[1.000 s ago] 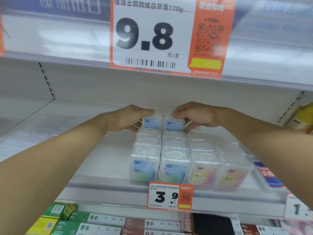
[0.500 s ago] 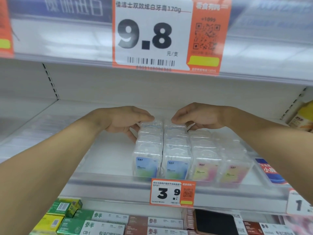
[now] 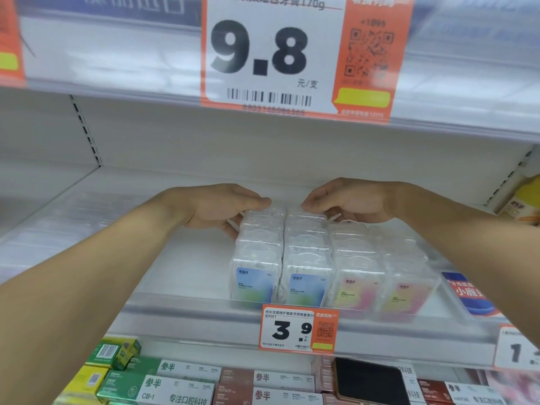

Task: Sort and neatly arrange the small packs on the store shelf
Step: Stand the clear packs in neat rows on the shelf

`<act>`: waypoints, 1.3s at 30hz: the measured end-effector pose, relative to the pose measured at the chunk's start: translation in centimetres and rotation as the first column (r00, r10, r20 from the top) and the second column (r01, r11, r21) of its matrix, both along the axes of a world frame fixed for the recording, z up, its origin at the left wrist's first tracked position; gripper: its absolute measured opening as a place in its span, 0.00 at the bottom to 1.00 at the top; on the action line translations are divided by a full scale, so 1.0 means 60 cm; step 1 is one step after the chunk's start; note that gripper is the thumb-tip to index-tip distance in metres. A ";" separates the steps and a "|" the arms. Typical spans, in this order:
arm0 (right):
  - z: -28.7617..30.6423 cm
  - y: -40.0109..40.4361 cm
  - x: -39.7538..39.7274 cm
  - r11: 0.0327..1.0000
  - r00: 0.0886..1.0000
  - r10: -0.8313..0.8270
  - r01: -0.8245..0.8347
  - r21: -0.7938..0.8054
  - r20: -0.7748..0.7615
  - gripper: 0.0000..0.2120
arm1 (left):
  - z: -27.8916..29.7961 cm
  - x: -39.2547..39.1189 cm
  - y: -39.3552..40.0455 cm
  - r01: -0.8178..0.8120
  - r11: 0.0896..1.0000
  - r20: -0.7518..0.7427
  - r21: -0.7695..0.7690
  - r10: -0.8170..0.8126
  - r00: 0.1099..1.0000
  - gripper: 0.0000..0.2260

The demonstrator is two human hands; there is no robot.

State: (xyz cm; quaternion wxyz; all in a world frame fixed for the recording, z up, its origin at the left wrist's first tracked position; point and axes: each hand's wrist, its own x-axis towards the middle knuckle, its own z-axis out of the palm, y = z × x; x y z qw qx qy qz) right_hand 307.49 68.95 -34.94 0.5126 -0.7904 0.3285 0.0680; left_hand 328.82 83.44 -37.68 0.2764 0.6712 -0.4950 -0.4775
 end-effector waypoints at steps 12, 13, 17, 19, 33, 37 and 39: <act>-0.009 -0.090 -0.030 0.714 0.948 -0.314 0.272 -0.644 0.052 0.15 | 0.020 0.001 -0.016 -0.095 0.994 0.086 -0.058 0.100 0.991 0.19; -0.016 -0.096 -0.034 0.723 0.946 -0.321 0.218 -0.656 -0.039 0.21 | 0.024 0.000 -0.027 -0.151 0.983 0.118 -0.103 0.162 0.980 0.18; -0.040 -0.107 -0.037 0.812 0.948 -0.239 0.075 -0.579 -0.212 0.36 | 0.060 -0.037 -0.083 -0.120 0.970 0.292 -0.214 0.180 0.939 0.12; -0.048 -0.115 -0.033 0.810 0.943 -0.234 0.055 -0.584 -0.236 0.35 | 0.076 -0.072 -0.118 -0.034 0.972 0.373 -0.233 0.121 0.920 0.11; -0.096 -0.169 -0.058 0.809 0.899 -0.435 0.412 -0.420 0.044 0.26 | 0.014 -0.181 -0.268 0.146 0.956 0.708 0.256 -0.288 0.644 0.29; -0.094 -0.170 -0.074 0.833 0.846 -0.518 0.533 -0.148 0.127 0.18 | 0.015 -0.178 -0.267 0.160 0.969 0.697 0.186 -0.245 0.674 0.28; -0.089 -0.167 -0.084 0.826 0.825 -0.544 0.558 -0.075 0.152 0.21 | 0.024 -0.174 -0.264 0.155 0.976 0.672 0.151 -0.216 0.708 0.26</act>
